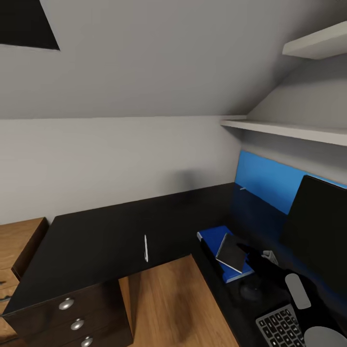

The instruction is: In the bedroom, organize the workspace by keeping the computer under the desk, ensuring the monitor is on the desk, placing the keyboard on the desk next to the monitor, placing the mouse on the desk next to the keyboard, moving the folder from the swivel chair onto the desk next to the mouse, stacking the notebook on top of the folder with the pen on top of the notebook, and positioning the swivel chair next to the desk.

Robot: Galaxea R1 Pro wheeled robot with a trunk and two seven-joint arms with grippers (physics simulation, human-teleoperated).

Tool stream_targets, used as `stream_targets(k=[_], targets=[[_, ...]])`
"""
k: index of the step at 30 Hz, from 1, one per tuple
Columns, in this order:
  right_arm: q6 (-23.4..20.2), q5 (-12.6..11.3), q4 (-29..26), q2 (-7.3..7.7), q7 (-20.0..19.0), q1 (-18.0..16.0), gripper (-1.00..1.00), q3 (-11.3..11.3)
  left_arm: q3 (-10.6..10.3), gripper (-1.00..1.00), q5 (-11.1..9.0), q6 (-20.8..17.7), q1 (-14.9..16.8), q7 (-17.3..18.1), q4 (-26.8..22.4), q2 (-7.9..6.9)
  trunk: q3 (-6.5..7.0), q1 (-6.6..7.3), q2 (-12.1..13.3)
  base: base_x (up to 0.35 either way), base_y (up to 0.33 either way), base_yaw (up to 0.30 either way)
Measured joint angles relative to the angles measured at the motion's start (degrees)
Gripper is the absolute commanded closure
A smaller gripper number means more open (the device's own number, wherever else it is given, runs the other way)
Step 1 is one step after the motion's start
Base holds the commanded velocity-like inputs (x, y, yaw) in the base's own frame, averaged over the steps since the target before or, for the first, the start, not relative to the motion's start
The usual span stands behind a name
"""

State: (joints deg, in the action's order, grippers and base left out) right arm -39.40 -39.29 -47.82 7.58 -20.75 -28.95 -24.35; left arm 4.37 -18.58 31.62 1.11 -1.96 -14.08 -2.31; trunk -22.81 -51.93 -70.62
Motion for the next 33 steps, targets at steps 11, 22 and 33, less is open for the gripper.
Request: stream_targets(k=[11,22,33], targets=[[0.01,0.37,-2.74,-0.20,0.00,0.00,-1.00,1.36,-0.07,-1.00,-0.05,-0.07,0.00,0.00,0.00,0.00,0.55,0.67,1.22,0.000,0.000,0.000],[0.02,2.99,-7.80,-0.42,0.00,0.00,-1.00,9.83,-0.09,-1.00,-0.08,-0.11,0.00,0.00,0.00,0.00,0.55,0.67,1.22,0.000,0.000,0.000],[4.89,3.66,-8.52,-0.63,0.14,-0.01,-1.00,18.06,-0.09,-1.00,-0.08,-0.11,0.01,0.00,0.00,0.00,0.55,0.67,1.22,0.000,0.000,0.000]])
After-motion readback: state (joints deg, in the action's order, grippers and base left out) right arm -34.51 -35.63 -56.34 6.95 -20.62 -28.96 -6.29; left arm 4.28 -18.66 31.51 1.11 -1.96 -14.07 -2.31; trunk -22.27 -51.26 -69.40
